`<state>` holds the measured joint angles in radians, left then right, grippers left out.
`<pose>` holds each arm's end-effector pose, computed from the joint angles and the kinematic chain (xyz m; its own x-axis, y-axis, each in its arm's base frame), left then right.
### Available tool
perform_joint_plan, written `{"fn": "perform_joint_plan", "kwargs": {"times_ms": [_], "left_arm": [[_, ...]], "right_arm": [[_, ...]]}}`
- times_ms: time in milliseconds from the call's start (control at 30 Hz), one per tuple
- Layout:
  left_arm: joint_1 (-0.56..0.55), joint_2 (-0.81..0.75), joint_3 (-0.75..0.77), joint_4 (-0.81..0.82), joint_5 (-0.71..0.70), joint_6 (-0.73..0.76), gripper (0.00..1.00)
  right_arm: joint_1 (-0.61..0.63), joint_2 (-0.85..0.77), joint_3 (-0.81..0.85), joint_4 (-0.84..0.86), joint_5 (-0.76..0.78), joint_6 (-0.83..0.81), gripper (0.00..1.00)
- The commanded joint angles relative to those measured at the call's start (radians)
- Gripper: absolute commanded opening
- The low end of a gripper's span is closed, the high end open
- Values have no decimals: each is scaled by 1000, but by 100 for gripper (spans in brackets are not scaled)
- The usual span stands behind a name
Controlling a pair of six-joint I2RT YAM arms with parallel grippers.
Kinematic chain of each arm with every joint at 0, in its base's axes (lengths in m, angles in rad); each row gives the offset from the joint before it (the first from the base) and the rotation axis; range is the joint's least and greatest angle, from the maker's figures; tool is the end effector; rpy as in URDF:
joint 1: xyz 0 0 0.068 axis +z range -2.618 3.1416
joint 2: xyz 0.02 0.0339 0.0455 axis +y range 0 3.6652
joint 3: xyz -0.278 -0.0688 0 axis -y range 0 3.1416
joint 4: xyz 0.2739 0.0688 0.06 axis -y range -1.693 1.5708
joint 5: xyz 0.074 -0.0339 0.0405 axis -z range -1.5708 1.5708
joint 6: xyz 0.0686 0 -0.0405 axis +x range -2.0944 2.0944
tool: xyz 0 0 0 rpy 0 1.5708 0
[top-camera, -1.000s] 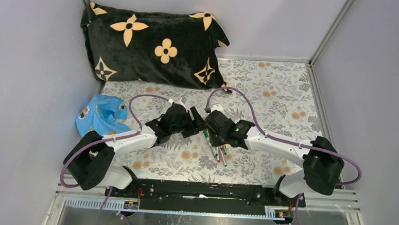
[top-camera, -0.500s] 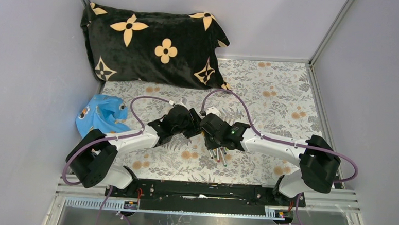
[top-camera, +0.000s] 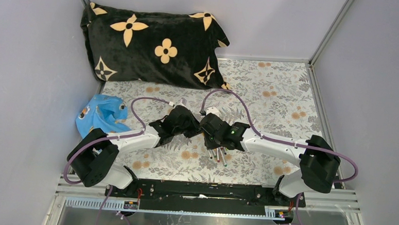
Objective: Open the pen caps
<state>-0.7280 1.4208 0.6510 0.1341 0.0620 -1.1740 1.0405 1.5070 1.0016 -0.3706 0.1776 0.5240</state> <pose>0.2447 -0.2238 0.1562 -0.8181 -0.5039 -0.2770 -0.1378 0.6395 -0.7564 0.1933 0.3058 0.2021 -0.7326 -0.2759 -0.6222 -0.4912 0.8471 0.2028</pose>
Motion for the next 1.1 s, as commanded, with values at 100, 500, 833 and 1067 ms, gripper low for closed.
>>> {"fn": "perform_joint_plan", "kwargs": {"times_ms": [100,500,833,1067], "left_arm": [[-20,-51,-11,45,-58,-19,0],[-23,-111,-30,40,-59,-68,0],[-12,-155,-8,-3,-137,-96,0],[83,-127,26,22,-148,-172,0]], "right_arm": [[21,4,54,20,25,7,5],[29,61,68,42,38,10,13],[33,64,27,63,22,21,0],[55,23,-47,69,9,60,0]]}}
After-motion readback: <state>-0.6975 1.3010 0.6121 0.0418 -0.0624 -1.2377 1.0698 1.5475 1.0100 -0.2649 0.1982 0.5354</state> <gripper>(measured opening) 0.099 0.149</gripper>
